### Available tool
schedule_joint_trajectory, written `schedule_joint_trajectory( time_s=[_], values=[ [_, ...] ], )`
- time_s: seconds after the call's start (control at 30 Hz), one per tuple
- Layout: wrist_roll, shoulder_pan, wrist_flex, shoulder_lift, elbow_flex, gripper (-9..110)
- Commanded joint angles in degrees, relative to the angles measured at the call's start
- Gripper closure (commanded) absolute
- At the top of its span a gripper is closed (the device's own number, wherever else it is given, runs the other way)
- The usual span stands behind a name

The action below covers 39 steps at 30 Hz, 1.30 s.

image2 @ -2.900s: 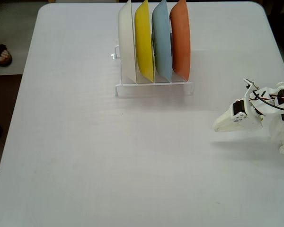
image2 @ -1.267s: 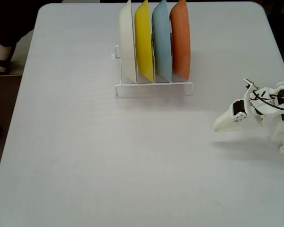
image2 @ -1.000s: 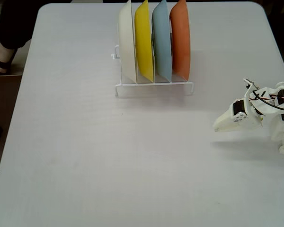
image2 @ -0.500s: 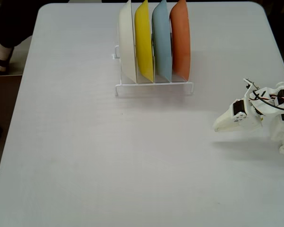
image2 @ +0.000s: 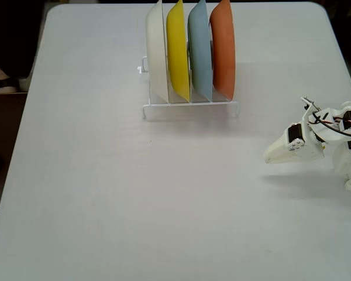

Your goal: Please give me two plates.

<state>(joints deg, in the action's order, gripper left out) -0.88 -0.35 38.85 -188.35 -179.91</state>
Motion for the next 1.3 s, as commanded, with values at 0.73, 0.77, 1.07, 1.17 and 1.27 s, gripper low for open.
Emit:
schedule_joint_trajectory(
  time_s=[0.73, 0.77, 1.07, 1.17, 1.27],
  values=[
    [0.09, 0.00, 0.35, -1.41, 0.26, 102],
    [-0.18, 0.09, 0.26, -1.41, 0.26, 102],
    [0.00, 2.20, -4.31, -1.41, 7.47, 102],
    [3.16, 4.75, -3.08, -1.41, 12.92, 102],
    [5.98, 8.61, -0.62, -1.41, 18.90, 102]
  ],
)
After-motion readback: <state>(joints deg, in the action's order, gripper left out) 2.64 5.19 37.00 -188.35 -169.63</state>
